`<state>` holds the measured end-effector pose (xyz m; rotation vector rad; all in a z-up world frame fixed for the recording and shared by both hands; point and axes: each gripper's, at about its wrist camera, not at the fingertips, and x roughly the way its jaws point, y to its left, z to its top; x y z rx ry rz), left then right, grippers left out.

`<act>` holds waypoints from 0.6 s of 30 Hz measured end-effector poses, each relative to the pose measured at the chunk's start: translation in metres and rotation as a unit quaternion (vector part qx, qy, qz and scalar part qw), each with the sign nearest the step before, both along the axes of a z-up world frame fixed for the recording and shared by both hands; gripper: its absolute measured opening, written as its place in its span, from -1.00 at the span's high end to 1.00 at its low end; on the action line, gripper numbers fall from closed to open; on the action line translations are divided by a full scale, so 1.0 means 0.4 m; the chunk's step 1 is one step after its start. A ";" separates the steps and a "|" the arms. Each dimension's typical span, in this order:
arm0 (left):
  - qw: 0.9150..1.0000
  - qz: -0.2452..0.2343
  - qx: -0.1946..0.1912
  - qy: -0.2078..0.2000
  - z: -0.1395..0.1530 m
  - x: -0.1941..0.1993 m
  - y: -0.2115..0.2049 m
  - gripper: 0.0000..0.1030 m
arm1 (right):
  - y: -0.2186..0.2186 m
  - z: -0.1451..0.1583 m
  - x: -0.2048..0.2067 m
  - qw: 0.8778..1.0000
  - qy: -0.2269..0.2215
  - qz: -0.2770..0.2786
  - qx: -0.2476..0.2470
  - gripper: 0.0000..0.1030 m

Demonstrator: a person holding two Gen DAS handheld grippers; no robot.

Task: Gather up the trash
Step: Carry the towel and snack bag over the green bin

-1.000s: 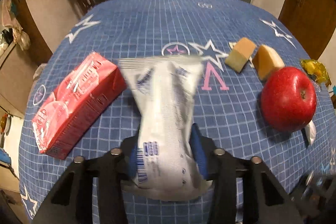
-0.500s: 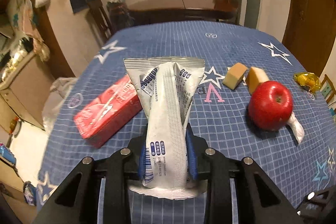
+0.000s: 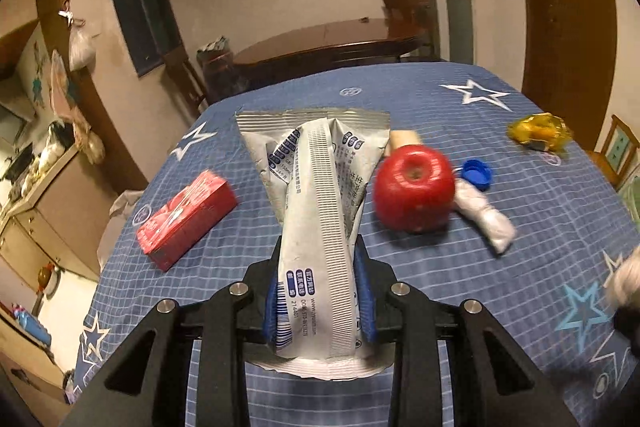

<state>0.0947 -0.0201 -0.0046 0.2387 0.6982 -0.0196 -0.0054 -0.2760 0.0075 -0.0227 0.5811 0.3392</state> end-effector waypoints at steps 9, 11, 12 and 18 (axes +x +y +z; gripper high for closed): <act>0.999 -0.041 0.014 -0.027 0.051 -0.035 -0.132 0.37 | -0.153 0.026 -0.083 0.996 -0.030 -0.088 0.004 0.27; 0.998 -0.053 0.015 -0.031 0.062 -0.040 -0.166 0.37 | -0.179 0.014 -0.077 0.994 -0.033 -0.103 0.005 0.27; 0.998 -0.060 0.017 -0.033 0.067 -0.044 -0.184 0.37 | -0.193 0.012 -0.075 0.993 -0.035 -0.112 0.006 0.27; 0.993 -0.104 0.021 -0.046 0.093 -0.067 -0.294 0.37 | -0.284 0.028 -0.103 0.985 -0.056 -0.162 0.002 0.26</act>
